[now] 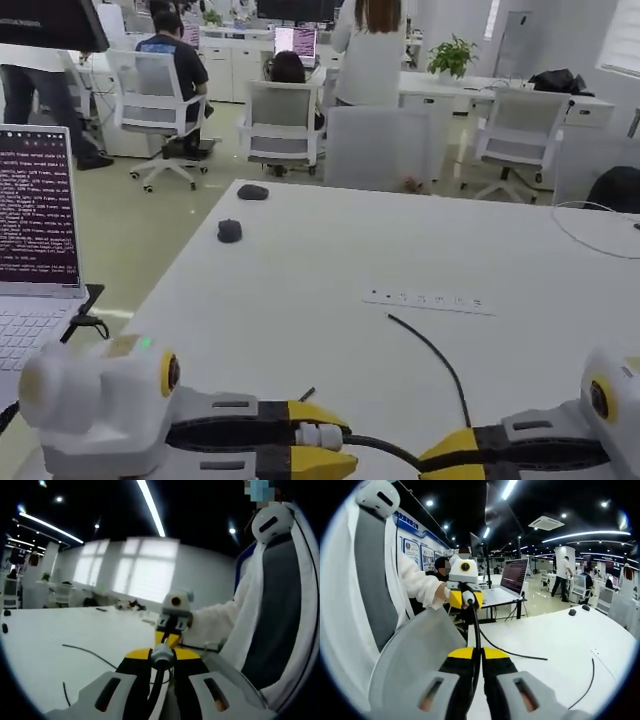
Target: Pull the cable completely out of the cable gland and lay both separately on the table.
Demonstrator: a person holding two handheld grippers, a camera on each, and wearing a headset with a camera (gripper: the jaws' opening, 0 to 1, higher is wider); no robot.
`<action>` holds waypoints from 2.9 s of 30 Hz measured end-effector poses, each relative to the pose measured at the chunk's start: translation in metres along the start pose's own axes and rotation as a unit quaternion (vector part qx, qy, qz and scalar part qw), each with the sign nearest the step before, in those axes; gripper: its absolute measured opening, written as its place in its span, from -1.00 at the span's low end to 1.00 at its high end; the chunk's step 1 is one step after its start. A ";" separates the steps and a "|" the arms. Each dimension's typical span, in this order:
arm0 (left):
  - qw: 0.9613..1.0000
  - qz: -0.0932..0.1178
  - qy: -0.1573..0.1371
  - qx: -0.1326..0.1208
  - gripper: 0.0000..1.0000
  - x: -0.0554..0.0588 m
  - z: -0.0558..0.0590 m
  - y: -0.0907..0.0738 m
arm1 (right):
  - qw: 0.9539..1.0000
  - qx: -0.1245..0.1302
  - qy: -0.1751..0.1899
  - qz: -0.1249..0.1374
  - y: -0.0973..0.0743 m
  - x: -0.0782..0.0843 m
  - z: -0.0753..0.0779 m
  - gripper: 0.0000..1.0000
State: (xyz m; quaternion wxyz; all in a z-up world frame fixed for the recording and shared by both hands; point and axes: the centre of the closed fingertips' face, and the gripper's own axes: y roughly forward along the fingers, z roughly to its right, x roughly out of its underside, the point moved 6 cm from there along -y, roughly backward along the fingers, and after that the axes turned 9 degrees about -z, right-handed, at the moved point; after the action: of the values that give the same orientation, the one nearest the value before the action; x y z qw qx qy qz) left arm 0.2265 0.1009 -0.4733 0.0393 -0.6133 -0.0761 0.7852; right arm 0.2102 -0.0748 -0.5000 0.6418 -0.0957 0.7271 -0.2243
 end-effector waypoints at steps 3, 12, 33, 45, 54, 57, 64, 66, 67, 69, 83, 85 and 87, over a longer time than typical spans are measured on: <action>1.000 -0.004 0.003 0.000 -0.67 0.000 -0.004 -0.005 | 1.000 0.010 0.005 -0.008 0.000 0.007 0.002 -0.94; 1.000 -0.026 0.013 0.003 -0.67 0.003 -0.001 -0.005 | 0.999 0.036 0.009 -0.018 0.000 0.009 -0.007 -0.93; 0.999 -0.039 0.012 0.021 -0.67 0.000 -0.006 0.014 | 0.999 0.031 -0.028 -0.012 0.007 -0.013 -0.006 -0.94; 0.999 -0.033 -0.002 0.018 -0.67 0.004 -0.013 0.013 | 0.999 0.050 -0.014 -0.006 0.003 0.000 -0.002 -0.95; 0.999 -0.023 -0.016 0.016 -0.67 0.003 -0.016 0.008 | 0.998 0.069 -0.004 -0.005 -0.009 0.006 0.006 -0.95; 1.000 -0.009 -0.023 0.012 -0.67 0.003 -0.018 0.003 | 0.997 0.079 0.008 0.016 -0.013 0.006 0.006 -0.95; 1.000 -0.004 -0.031 0.005 -0.67 0.003 -0.023 -0.005 | 0.996 0.084 0.017 0.015 -0.017 0.010 0.006 -0.95; 1.000 -0.004 -0.031 0.003 -0.67 0.003 -0.024 -0.006 | 0.996 0.089 0.018 0.010 -0.019 0.012 0.008 -0.95; 0.999 -0.002 -0.033 0.000 -0.67 0.002 -0.025 -0.007 | 0.996 0.091 0.020 0.010 -0.020 0.012 0.010 -0.94; 0.999 0.002 -0.034 -0.003 -0.67 0.002 -0.025 -0.007 | 0.995 0.092 0.026 0.015 -0.021 0.011 0.011 -0.94; 0.999 -0.015 -0.014 0.024 -0.67 -0.006 -0.018 0.012 | 0.999 0.036 -0.026 0.005 0.021 -0.026 0.010 -0.69; 0.999 -0.016 -0.012 0.026 -0.67 -0.008 -0.017 0.014 | 0.999 0.029 -0.029 0.008 0.026 -0.030 0.011 -0.71; 0.999 -0.017 -0.009 0.026 -0.67 -0.008 -0.017 0.015 | 0.999 0.020 -0.030 0.008 0.028 -0.031 0.011 -0.74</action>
State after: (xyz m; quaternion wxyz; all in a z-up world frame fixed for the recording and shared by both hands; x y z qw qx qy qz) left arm 0.2455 0.0863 -0.4724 0.0678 -0.6035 -0.0666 0.7917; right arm 0.2303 -0.0388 -0.4860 0.6668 -0.0837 0.7038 -0.2302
